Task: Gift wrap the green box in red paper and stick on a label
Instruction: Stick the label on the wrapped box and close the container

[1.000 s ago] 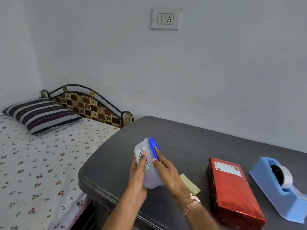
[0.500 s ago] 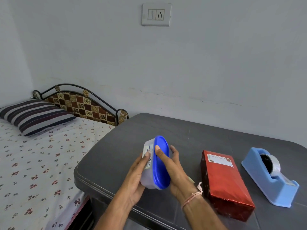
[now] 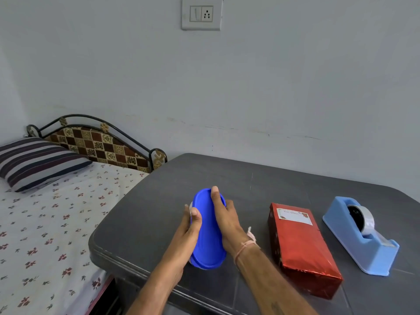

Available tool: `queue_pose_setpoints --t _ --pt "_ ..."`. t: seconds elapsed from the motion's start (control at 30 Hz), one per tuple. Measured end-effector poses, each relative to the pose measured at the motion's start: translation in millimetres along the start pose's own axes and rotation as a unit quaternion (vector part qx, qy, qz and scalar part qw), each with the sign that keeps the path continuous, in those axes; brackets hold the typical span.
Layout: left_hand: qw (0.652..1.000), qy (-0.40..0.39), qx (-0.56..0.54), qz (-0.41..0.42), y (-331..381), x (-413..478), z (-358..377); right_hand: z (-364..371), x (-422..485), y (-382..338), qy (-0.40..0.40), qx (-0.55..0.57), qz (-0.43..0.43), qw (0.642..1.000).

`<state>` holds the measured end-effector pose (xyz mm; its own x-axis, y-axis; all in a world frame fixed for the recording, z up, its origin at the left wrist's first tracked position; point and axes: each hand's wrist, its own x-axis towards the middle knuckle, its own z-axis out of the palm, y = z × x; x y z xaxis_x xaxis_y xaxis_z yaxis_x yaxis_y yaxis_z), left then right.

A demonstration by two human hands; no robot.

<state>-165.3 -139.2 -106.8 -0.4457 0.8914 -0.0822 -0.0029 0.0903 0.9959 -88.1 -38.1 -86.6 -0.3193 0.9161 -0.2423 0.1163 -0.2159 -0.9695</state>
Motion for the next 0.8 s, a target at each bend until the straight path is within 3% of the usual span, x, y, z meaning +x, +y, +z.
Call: queue_pose_setpoints --t 0.13,0.33,0.4,0.5,0.63,0.73,0.8 --pt "0.982 0.127 0.140 0.024 -3.9 23.0 1.8 8.9 4.1 0.1 0.050 -0.065 -0.042 0.996" --pt "0.977 0.203 0.059 -0.029 10.8 64.3 -21.4 39.3 6.5 47.9 -0.021 -0.084 -0.142 0.986" --pt "0.984 0.172 0.001 -0.050 12.7 76.1 -22.1 45.9 19.5 53.6 -0.010 -0.044 -0.105 0.993" --pt "0.989 0.135 0.026 -0.047 13.3 82.1 -29.3 44.1 27.8 44.6 -0.039 0.025 -0.013 0.999" --pt "0.983 0.166 0.066 -0.032 7.5 78.8 -37.3 20.0 7.4 27.1 -0.079 -0.012 -0.018 0.997" --pt "0.920 0.280 0.266 0.069 12.0 74.0 -22.7 -14.1 -10.3 12.0 -0.056 -0.028 -0.093 0.994" --pt "0.899 0.284 0.275 0.191 21.2 64.0 4.0 -48.7 -19.1 2.2 -0.024 -0.040 -0.164 0.985"
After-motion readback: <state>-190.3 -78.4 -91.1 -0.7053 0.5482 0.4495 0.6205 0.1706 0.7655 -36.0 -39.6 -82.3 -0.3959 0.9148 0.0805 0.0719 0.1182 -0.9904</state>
